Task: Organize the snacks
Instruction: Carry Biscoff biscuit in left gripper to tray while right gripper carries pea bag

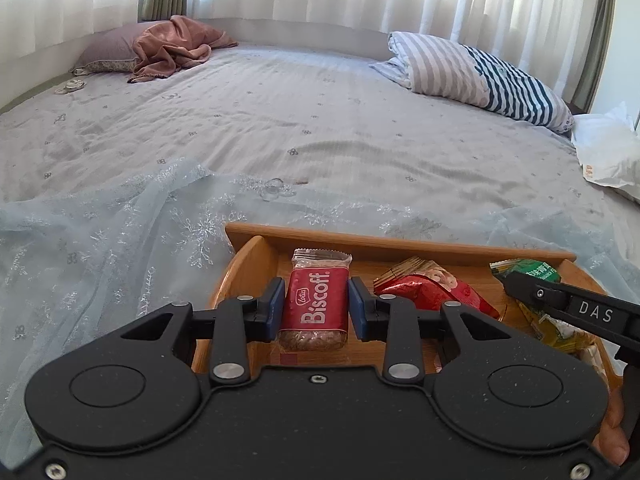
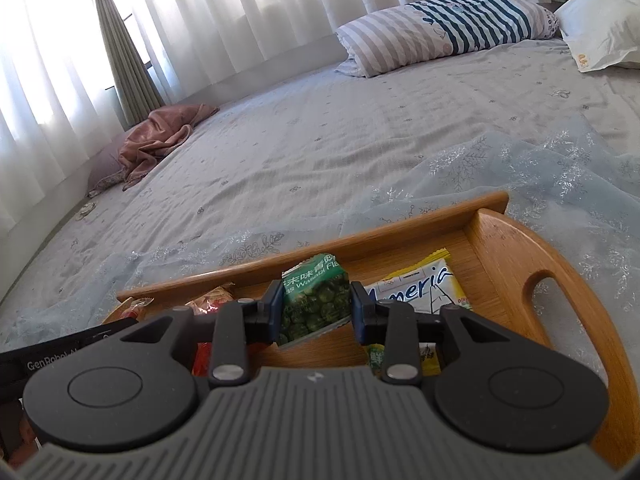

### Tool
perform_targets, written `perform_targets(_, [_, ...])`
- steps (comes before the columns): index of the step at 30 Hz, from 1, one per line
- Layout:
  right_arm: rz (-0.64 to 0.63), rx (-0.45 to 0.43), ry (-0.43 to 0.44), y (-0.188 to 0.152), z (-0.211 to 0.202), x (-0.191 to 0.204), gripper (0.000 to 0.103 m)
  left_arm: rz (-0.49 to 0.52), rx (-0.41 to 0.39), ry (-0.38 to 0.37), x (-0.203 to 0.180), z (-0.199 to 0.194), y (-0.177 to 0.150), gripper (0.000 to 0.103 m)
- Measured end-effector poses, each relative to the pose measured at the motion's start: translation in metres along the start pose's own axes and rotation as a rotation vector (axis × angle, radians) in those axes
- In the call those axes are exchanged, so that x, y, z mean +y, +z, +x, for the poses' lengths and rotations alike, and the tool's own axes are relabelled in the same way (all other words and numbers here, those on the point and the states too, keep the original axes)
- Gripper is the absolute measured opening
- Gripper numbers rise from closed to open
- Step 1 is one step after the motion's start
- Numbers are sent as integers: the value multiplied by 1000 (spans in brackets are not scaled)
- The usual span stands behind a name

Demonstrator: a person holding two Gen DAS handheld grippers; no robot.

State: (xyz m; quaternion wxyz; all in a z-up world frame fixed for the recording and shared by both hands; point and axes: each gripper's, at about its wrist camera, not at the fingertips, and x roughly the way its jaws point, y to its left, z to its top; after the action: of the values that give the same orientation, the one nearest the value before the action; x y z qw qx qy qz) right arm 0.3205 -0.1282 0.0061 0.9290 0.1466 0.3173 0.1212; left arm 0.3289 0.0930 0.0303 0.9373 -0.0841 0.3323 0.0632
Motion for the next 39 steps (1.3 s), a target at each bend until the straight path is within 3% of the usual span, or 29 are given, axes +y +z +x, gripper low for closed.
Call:
perform_targets(18, [-18,15,31,0,9,8,38,32,37,22,-1,20,-5,32])
perform_targets(29, [60,71,121,7,19,3,38,61,34,26,-5,22,-6,32])
perform_targets(36, [39,55,-5,11,18,1,38,64,32,24,-5,22,-6,32])
perform_targets(39, [-7,36,-115,12,16,3,38,67,31,24,-5,22,-6,33])
